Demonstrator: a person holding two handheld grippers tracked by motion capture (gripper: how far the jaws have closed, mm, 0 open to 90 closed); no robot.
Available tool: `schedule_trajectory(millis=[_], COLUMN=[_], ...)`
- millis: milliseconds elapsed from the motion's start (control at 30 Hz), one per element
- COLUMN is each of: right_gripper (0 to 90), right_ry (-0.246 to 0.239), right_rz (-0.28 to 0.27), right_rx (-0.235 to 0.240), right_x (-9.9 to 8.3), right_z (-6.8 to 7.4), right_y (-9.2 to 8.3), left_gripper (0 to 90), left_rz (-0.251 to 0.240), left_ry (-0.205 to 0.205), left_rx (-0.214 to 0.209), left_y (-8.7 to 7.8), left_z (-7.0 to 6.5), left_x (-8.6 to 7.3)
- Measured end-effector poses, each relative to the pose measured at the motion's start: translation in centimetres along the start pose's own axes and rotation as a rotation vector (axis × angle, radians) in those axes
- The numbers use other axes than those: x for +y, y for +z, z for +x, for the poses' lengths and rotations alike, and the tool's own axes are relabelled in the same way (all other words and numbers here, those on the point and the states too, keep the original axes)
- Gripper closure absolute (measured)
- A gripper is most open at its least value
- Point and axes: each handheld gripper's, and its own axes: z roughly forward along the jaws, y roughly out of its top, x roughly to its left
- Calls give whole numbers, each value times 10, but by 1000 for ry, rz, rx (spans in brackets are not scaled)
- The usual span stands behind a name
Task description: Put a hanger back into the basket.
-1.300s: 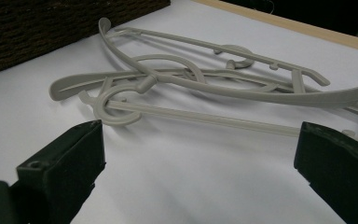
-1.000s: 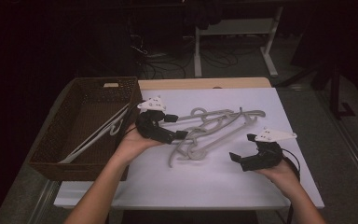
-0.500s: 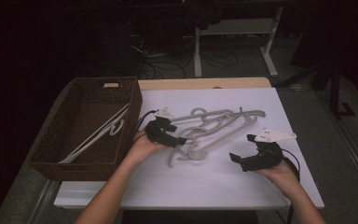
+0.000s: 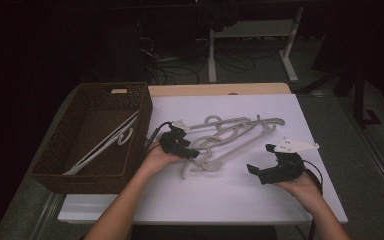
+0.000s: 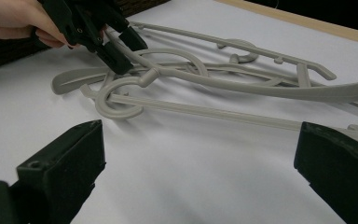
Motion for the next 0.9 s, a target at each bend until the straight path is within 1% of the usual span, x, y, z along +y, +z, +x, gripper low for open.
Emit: schedule_trajectory(millis=[67,100,200,333,367,400,433,600,633,667,733,867,900], right_gripper=[13,13,13,13,13,13,13,13,13,13,13,14,14], right_ry=[1,1,0,0,0,0,-1,-1,-1,-1,-3,-1,0], right_rz=[0,-1,-1,1,1,1,2,3,2,4,7,4,2], right_rx=[0,0,0,1,1,1,1,0,1,0,0,0,0], right_x=[0,0,0,0,0,0,0,0,0,0,0,0,0], right_z=[0,0,0,0,0,0,0,0,1,1,1,0,0], right_y=[0,0,0,0,1,1,1,1,1,1,1,1,0], left_gripper=[397,431,483,541,555,556,563,585,595,603,612,627,635], left_rz=[3,2,2,2,7,7,14,17,22,22,27,33,37], left_ry=[-2,-4,-5,7,20,20,38,44,68,68,86,92,104], left_rx=[-1,1,2,6,12,12,27,31,31,31,35,27,14], left_y=[2,2,2,2,3,3,4,4,4,4,5,4,4], left_z=[0,1,2,1,-2,-2,-4,-5,-7,-7,-9,-10,-11], left_x=[0,0,0,0,0,0,1,2,2,2,2,3,3])
